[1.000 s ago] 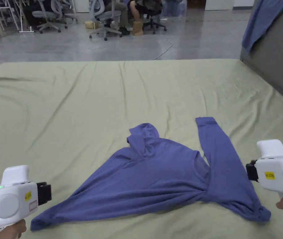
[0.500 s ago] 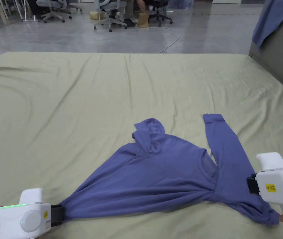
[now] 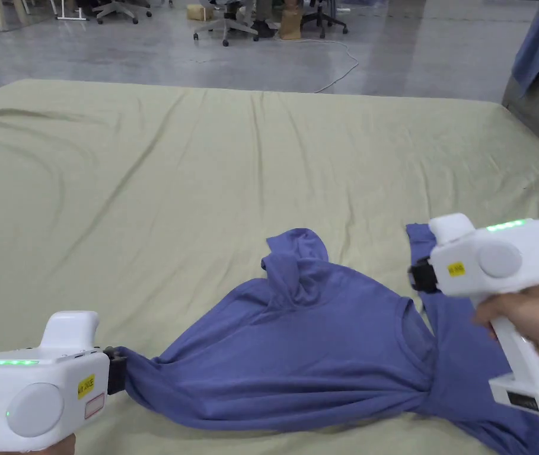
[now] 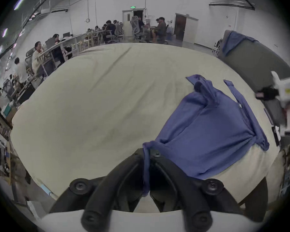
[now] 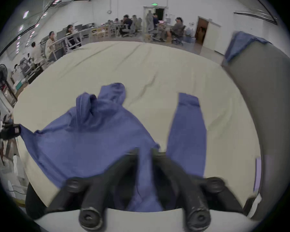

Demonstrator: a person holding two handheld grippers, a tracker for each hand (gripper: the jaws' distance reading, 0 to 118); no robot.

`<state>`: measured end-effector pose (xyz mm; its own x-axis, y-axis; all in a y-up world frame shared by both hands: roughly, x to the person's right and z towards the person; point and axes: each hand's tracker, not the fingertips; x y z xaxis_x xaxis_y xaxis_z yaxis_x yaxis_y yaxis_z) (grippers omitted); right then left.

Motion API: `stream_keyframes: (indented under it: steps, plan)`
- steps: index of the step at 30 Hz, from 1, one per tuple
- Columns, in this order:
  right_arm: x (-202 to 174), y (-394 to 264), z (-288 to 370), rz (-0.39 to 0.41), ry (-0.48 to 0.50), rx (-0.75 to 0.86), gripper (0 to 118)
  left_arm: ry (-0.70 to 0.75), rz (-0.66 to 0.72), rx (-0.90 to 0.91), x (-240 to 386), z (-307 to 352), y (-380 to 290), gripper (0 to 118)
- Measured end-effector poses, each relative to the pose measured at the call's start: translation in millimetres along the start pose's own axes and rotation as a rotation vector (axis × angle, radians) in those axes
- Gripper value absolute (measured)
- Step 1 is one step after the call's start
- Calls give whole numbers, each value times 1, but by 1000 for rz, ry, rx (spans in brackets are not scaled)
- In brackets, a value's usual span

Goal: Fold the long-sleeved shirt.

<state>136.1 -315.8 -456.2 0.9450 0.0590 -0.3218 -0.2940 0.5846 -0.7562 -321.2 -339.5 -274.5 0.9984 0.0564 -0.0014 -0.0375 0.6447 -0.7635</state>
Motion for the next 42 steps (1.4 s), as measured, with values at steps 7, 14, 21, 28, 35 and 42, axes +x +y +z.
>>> stream_keyframes:
  steps: [7, 14, 21, 28, 35, 42]
  plan:
    - [-6, 73, -117, 72, 2, -168, 100, -24, 26, -54, 0, -9, -1, 1]
    - [-36, 78, -186, 156, 52, -310, 70, -6, 46, -77, -5, -21, 8, 1]
    - [-43, 92, -166, 200, -33, -304, 0, 28, -1, -92, 1, -28, 20, 1]
    - [2, 121, -53, 109, -65, -135, 0, 59, -24, 75, -5, -21, 110, 1]
    - [73, 191, 136, 76, -246, 128, 0, 79, -110, 348, 22, 37, 270, 1]
    - [112, 289, 277, -6, -415, 391, 0, 61, -143, 575, 64, 120, 434, 1]
